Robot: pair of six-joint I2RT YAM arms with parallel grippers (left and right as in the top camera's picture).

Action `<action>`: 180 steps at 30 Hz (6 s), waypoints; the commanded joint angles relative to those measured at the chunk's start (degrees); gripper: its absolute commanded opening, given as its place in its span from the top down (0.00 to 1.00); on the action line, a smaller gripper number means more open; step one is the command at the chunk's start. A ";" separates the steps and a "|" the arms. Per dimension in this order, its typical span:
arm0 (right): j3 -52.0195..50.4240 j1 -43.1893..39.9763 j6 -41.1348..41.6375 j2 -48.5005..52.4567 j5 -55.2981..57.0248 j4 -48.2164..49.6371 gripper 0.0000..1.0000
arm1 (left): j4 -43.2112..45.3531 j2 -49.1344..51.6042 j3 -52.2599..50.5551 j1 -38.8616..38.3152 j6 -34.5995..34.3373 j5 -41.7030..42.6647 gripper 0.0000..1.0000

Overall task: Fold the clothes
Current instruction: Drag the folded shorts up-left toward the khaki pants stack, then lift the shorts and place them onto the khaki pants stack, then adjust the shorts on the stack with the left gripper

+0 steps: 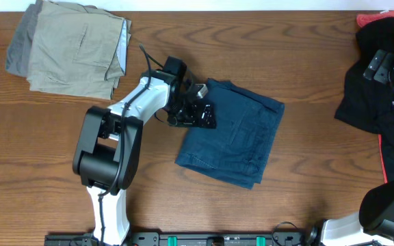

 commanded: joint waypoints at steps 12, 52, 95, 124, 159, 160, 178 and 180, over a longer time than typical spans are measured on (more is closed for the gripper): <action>0.70 -0.07 0.61 -0.35 0.20 -0.09 0.01 | 0.42 4.70 -0.68 1.33 -11.50 -8.98 0.89; 0.70 -0.07 0.61 -0.35 0.20 -0.09 0.01 | -1.40 4.66 35.50 21.70 2.12 -53.86 0.94; 0.70 -0.07 0.61 -0.35 0.20 -0.11 0.01 | 7.30 -3.52 35.67 19.67 8.72 -80.04 0.94; 0.70 -0.04 0.61 -0.35 0.20 -0.11 0.01 | 6.67 -5.75 35.65 11.26 1.36 -79.89 0.93; 0.70 -0.09 0.61 -0.35 0.20 -0.07 0.01 | 3.45 -8.31 35.52 15.87 -24.81 -72.28 0.94; 0.70 -0.09 0.61 -0.35 0.20 -0.09 0.01 | 3.69 -8.28 35.52 16.74 -24.79 -71.19 0.93; 0.70 -0.02 0.61 -0.35 0.20 -0.09 0.01 | 9.53 3.17 35.36 28.15 -24.50 -57.75 0.89; 0.70 -0.02 0.61 -0.35 0.20 -0.09 0.01 | 11.43 4.66 35.36 28.83 -24.33 -57.77 0.89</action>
